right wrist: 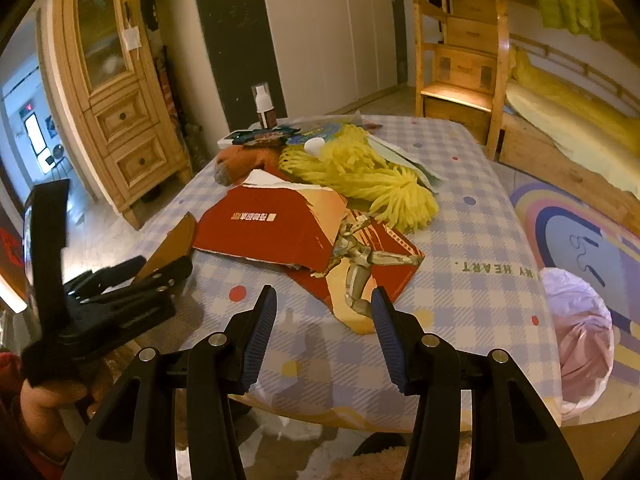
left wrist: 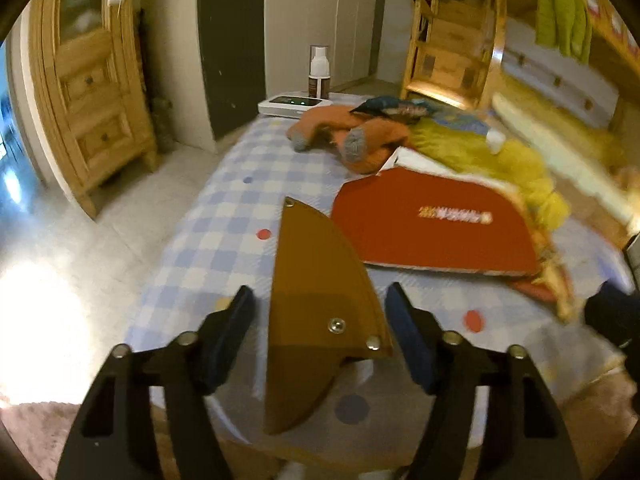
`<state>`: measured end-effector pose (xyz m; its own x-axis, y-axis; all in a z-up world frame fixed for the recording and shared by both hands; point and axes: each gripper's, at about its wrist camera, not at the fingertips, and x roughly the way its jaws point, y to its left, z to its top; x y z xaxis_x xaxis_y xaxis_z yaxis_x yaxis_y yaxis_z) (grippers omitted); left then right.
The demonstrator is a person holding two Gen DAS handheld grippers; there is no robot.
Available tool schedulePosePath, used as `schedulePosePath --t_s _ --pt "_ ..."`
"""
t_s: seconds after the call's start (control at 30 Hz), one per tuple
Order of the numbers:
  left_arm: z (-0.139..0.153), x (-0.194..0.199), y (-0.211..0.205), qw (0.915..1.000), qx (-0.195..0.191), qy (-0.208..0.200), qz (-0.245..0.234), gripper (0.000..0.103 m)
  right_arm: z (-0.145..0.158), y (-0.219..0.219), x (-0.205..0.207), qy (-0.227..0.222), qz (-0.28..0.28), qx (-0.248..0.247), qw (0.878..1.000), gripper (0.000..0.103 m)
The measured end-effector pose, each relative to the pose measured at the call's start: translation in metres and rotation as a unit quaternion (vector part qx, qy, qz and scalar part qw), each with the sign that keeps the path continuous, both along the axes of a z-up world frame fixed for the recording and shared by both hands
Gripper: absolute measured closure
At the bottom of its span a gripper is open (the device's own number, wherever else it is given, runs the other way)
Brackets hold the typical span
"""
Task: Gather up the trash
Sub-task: 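Grasp the white paper sheet with the right gripper while the left holds the leather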
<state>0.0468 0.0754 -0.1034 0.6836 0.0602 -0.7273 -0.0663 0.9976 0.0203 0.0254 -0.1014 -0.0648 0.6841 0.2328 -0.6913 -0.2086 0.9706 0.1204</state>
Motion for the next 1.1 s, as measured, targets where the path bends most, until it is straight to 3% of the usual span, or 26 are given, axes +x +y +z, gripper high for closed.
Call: schedulePosePath --t_s 0.03,0.1,0.2,0.3,0.47,0.57,0.9,1.1 --pt "-0.001 -0.001 -0.002 0.9999 0.011 -0.003 -0.002 0.048 0.001 0.0 0.0 0.0 0.0 0.0 1.0 0.052" --pt "0.001 -0.006 -0.002 0.9999 0.008 -0.002 -0.008 0.048 0.0 0.0 0.0 0.0 0.0 0.0 1.0 0.052" --pt "0.005 -0.014 0.008 0.9996 -0.024 -0.006 -0.014 0.049 0.001 0.001 0.0 0.0 0.003 -0.003 1.0 0.052" --pt "0.024 -0.026 0.017 0.9975 -0.053 -0.036 -0.031 0.049 0.0 0.005 0.002 -0.001 0.011 -0.009 1.0 0.052" --pt "0.053 -0.031 0.024 0.9935 -0.065 -0.075 -0.056 0.049 -0.005 0.023 0.016 -0.001 0.021 -0.037 0.999 0.052" --pt "0.056 -0.026 0.026 0.9922 -0.07 -0.083 -0.062 0.049 -0.008 0.032 0.028 -0.008 0.018 -0.059 0.998 0.035" --pt "0.044 -0.014 0.033 0.9916 -0.1 -0.064 -0.053 0.049 -0.03 0.055 0.049 -0.01 0.011 -0.145 0.989 0.025" --pt "0.039 -0.01 0.037 0.9914 -0.111 -0.053 -0.044 0.049 -0.025 0.058 0.053 -0.035 0.0 -0.148 0.988 0.025"
